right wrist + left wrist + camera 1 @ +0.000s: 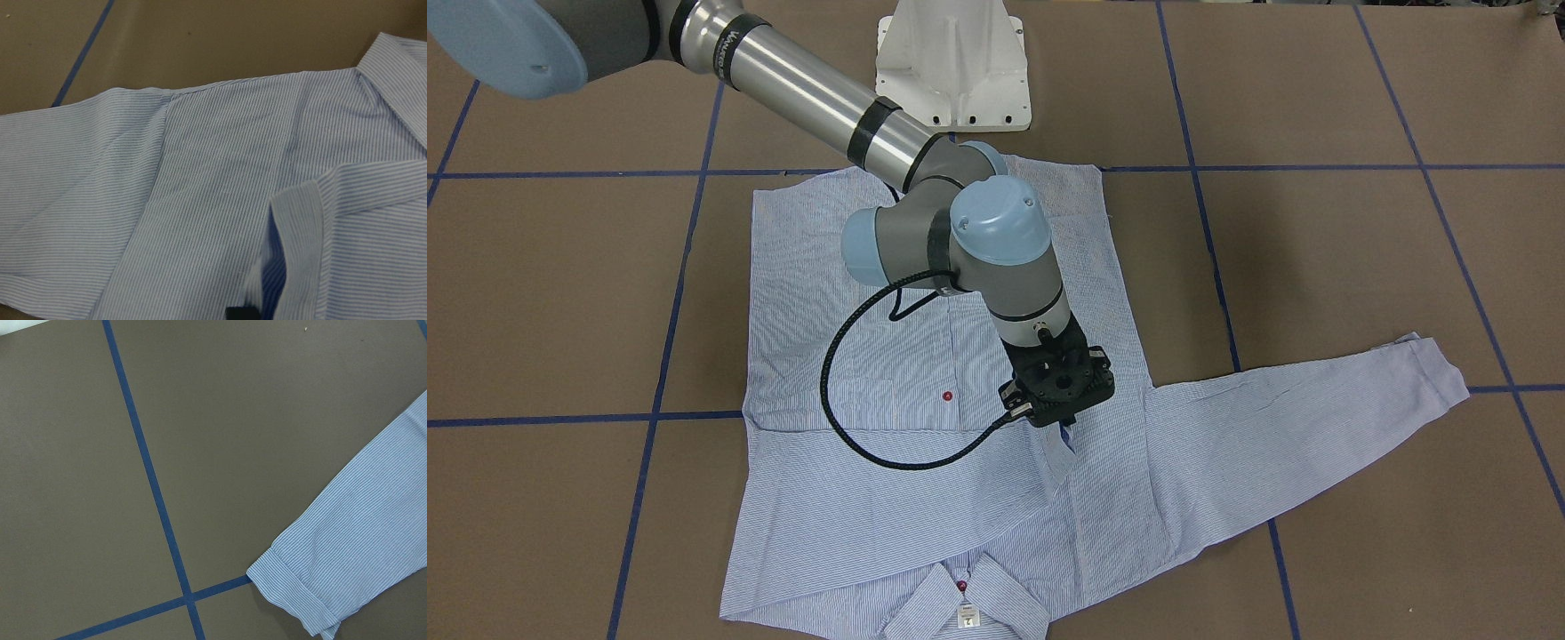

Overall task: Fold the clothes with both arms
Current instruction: 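Lift the grasped sleeve with the right gripper and fold it across the shirt front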

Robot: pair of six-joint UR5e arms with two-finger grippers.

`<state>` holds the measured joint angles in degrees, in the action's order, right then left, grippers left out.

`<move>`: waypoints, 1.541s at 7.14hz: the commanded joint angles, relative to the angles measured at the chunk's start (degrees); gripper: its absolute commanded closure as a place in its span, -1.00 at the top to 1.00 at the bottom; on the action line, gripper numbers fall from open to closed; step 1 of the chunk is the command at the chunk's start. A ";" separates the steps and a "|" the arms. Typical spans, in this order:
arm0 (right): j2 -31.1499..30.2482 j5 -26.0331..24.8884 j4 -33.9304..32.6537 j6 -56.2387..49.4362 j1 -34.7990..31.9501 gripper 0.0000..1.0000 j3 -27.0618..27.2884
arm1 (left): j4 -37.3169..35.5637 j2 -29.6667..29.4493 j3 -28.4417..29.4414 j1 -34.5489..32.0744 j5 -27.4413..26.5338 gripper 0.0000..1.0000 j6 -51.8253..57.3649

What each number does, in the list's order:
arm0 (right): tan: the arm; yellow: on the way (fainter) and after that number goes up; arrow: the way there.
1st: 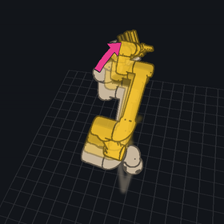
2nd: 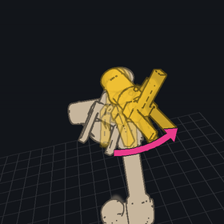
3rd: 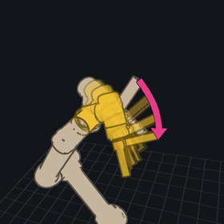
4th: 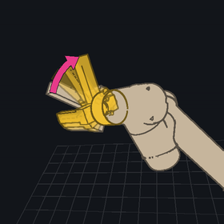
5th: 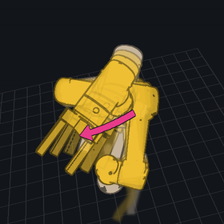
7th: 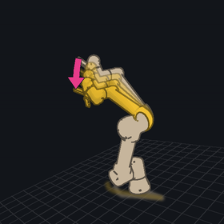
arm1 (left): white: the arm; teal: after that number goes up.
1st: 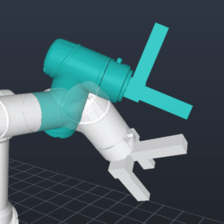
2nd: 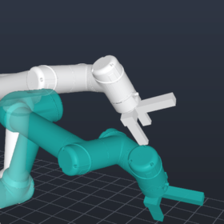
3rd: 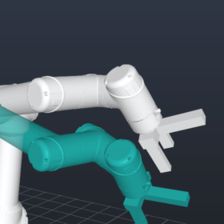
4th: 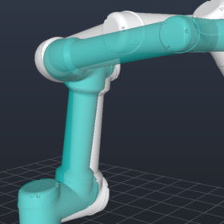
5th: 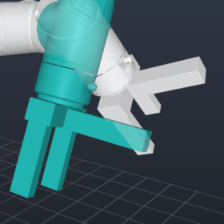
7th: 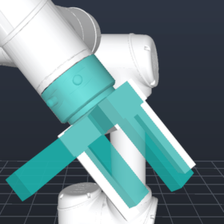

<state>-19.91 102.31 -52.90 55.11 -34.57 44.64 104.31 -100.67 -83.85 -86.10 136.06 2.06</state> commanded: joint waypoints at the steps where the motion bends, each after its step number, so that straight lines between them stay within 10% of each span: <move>1: 0.75 -4.04 -0.01 0.61 2.22 0.97 -0.78 | 0.10 -0.05 0.09 0.06 -0.01 1.00 -0.04; 4: 0.67 -3.62 -0.53 7.86 1.78 0.98 1.40 | 2.98 0.04 0.96 1.19 -0.01 1.00 -3.44; 11: -14.06 12.53 -44.34 0.39 -10.06 0.99 36.42 | 39.43 6.89 8.50 18.66 -15.44 0.98 -54.22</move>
<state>-29.39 111.56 -91.01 59.59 -41.65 73.47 137.36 -93.99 -78.54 -71.26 124.91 -45.00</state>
